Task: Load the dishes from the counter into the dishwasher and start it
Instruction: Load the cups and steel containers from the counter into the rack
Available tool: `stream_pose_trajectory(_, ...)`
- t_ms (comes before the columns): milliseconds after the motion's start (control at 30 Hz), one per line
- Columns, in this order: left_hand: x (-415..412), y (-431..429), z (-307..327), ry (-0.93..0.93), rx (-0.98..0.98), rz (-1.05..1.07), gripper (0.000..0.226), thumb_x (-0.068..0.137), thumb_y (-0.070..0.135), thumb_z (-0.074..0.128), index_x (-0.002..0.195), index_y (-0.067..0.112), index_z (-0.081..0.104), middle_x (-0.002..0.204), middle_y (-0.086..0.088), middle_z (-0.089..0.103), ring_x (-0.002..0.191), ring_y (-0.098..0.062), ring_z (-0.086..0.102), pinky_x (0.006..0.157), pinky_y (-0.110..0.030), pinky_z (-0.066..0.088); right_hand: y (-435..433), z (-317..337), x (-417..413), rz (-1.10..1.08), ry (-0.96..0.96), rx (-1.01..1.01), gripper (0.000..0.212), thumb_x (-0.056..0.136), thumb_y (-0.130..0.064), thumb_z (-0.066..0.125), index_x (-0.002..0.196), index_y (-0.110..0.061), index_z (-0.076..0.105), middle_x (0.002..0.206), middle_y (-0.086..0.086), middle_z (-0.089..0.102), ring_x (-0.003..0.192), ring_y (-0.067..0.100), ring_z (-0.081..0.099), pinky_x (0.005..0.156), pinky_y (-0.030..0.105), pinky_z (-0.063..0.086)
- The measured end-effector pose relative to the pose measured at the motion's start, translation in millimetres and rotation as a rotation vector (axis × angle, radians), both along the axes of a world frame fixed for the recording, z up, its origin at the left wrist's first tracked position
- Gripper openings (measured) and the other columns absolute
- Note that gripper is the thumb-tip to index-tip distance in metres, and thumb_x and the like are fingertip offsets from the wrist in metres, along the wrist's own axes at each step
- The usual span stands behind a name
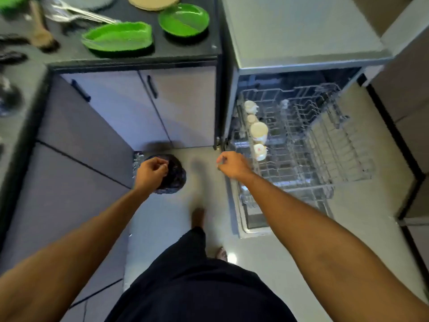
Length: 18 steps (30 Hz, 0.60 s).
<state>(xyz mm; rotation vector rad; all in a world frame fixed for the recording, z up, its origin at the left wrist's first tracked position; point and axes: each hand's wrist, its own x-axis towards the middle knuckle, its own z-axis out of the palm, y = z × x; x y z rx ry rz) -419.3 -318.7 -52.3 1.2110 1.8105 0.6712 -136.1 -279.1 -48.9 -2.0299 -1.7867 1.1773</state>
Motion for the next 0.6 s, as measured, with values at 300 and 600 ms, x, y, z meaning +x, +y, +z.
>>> stream_pose_trajectory(300, -158.5, -61.8, 63.2, 0.126, 0.132, 0.303, 0.009, 0.076, 0.033, 0.059, 0.075, 0.036, 0.068, 0.075, -0.003, 0.072, 0.076, -0.024, 0.071, 0.076, -0.037, 0.058, 32.2, 63.1, -178.1, 0.441, 0.003, 0.122, 0.013, 0.086, -0.021, 0.070, 0.094, -0.031, 0.070, 0.083, -0.012, 0.064, 0.092, 0.019, 0.064, 0.080, 0.026, 0.048)
stream_pose_trajectory(600, -326.6, -86.0, 117.6, 0.354, 0.227, 0.412, 0.010, 0.086, 0.015, 0.068, 0.092, 0.021, 0.073, 0.085, 0.003, 0.071, 0.075, -0.009, 0.065, 0.074, -0.023, 0.049, 47.6, 97.6, -414.6, 0.694, 0.149, 0.244, 0.013, 0.086, -0.021, 0.069, 0.097, -0.025, 0.074, 0.084, -0.007, 0.068, 0.085, 0.016, 0.064, 0.079, 0.029, 0.051)
